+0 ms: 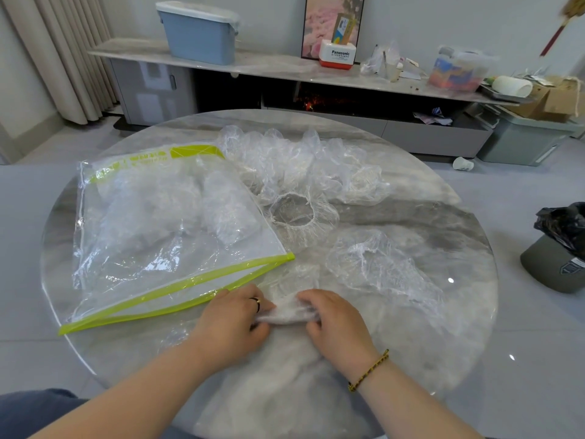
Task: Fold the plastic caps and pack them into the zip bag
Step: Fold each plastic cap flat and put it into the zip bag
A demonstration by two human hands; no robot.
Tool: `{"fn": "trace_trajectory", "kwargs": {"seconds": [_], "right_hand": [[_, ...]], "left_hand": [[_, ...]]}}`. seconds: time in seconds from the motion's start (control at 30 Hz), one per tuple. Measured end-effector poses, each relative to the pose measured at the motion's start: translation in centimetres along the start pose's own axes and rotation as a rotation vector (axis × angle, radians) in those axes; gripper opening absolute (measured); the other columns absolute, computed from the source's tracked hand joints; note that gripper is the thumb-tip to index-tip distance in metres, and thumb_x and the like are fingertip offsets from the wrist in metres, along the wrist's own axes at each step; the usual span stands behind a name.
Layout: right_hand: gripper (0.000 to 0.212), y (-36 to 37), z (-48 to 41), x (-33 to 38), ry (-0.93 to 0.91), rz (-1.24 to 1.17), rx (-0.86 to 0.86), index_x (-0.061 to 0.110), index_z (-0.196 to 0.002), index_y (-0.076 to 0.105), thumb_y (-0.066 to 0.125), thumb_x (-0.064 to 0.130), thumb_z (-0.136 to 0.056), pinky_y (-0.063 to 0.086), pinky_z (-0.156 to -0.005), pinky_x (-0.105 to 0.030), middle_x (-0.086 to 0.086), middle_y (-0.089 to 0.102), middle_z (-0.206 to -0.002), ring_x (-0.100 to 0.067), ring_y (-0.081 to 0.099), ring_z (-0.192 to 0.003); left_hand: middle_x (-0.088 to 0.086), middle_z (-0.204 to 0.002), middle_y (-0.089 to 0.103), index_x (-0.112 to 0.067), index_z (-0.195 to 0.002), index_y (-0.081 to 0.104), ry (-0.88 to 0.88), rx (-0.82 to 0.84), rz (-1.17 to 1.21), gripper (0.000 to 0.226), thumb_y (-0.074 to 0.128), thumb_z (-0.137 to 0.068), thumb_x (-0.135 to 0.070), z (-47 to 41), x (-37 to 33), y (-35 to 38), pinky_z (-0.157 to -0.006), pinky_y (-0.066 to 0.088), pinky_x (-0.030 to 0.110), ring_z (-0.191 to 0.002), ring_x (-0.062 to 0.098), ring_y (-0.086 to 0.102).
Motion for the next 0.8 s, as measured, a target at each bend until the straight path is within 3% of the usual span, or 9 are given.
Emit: {"fn": "trace_trajectory", "kwargs": {"seconds": [0.1, 0.17, 0.23, 0.3, 0.43, 0.53, 0.63, 0.7, 0.8], "right_hand": [[0.026, -0.8, -0.1, -0.7, 0.259, -0.239, 0.073, 0.016, -0.101, 0.064, 0.05, 0.003, -0.083, 0.04, -0.069, -0.019, 0.002, 0.062, -0.073, -0.015, 0.059, -0.075], [0.017, -0.8, -0.1, -1.2, 0.352, -0.411, 0.089, 0.02, -0.094, 0.058, 0.051, 0.006, -0.087, 0.041, -0.064, -0.02, 0.011, 0.055, -0.056, -0.004, 0.052, -0.059], [0.015, -0.4, -0.1, -1.5, 0.408, -0.446, 0.043, 0.021, -0.084, 0.051, 0.052, 0.007, -0.088, 0.037, -0.056, -0.012, 0.01, 0.049, -0.045, -0.001, 0.048, -0.051], [0.011, -0.2, -0.1, -1.2, 0.432, -0.42, 0.038, 0.018, -0.086, 0.05, 0.052, 0.007, -0.087, 0.036, -0.057, -0.012, 0.009, 0.046, -0.051, -0.003, 0.047, -0.053], [0.034, -0.2, 0.0, 0.1, 0.339, -0.204, 0.154, 0.014, -0.126, 0.041, 0.042, 0.009, -0.092, 0.038, -0.073, -0.024, 0.005, 0.053, -0.085, -0.018, 0.052, -0.083], [0.05, -0.2, 0.2, 0.8, 0.293, -0.112, 0.214, 0.017, -0.139, 0.026, 0.035, 0.003, -0.092, 0.038, -0.092, -0.028, -0.003, 0.04, -0.134, -0.025, 0.049, -0.113], [0.052, -0.1, 0.4, 0.7, 0.287, -0.105, 0.214, 0.018, -0.14, 0.025, 0.035, 0.0, -0.091, 0.038, -0.094, -0.029, -0.003, 0.033, -0.138, -0.025, 0.048, -0.115], [0.05, -0.2, 0.4, 0.5, 0.314, -0.093, 0.2, 0.019, -0.139, 0.026, 0.036, 0.005, -0.093, 0.04, -0.09, -0.029, -0.001, 0.034, -0.139, -0.024, 0.051, -0.112], [0.046, -0.7, 0.3, 0.0, 0.348, 0.03, 0.16, 0.018, -0.139, 0.026, 0.04, 0.02, -0.095, 0.039, -0.09, -0.027, 0.001, 0.036, -0.138, -0.019, 0.05, -0.115]], "left_hand": [[-0.014, -0.046, 0.042, -0.016, -0.047, 0.034, -0.276, 0.011, 0.384, 0.044, 0.037, -0.062, -0.057, 0.2, 0.7, -0.2, -0.047, 0.026, 0.012, -0.049, 0.01, 0.045], [-0.009, -0.037, 0.038, -0.017, -0.048, 0.028, -0.427, 0.019, 0.543, 0.051, 0.055, -0.078, -0.049, 0.3, 1.0, 0.1, -0.047, 0.025, 0.019, -0.043, 0.006, 0.039], [-0.006, -0.031, 0.029, -0.017, -0.047, 0.026, -0.531, 0.012, 0.583, 0.055, 0.06, -0.085, -0.038, 0.2, 0.9, -0.1, -0.045, 0.021, 0.022, -0.037, 0.009, 0.031], [-0.006, -0.034, 0.029, -0.017, -0.049, 0.026, -0.574, 0.019, 0.472, 0.054, 0.059, -0.088, -0.034, 0.1, 0.7, -0.4, -0.046, 0.022, 0.024, -0.042, 0.009, 0.03], [-0.008, -0.076, 0.054, -0.021, -0.081, 0.052, -0.337, -0.136, 0.055, 0.018, 0.049, -0.09, -0.037, 0.2, -0.6, -1.3, -0.064, 0.034, 0.024, -0.079, 0.019, 0.056], [0.003, -0.1, 0.065, -0.018, -0.104, 0.052, 0.004, -0.283, -0.013, 0.03, 0.046, -0.079, -0.032, 0.4, -1.8, -0.9, -0.079, 0.035, 0.025, -0.094, 0.016, 0.051], [-0.001, -0.104, 0.07, -0.024, -0.099, 0.068, 0.253, -0.108, -0.108, 0.032, 0.038, -0.086, -0.026, 0.8, -2.9, 0.8, -0.09, 0.034, 0.031, -0.104, 0.015, 0.052], [-0.01, -0.104, 0.07, -0.027, -0.094, 0.073, 0.16, 0.135, -0.131, 0.056, 0.018, -0.099, -0.029, 0.7, -2.3, 1.7, -0.091, 0.032, 0.026, -0.102, 0.008, 0.061], [-0.013, -0.125, 0.058, -0.028, -0.116, 0.064, 0.084, 0.227, -0.109, 0.09, -0.017, -0.088, -0.055, 0.2, -2.1, 1.0, -0.102, 0.018, 0.017, -0.116, 0.001, 0.054]]}}
Point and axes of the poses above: each hand's wrist, its own z-axis away from the middle knuckle, its own y-axis out of the palm, x = y × z, the point moved 3 cm from there along -z, towards the middle knuckle
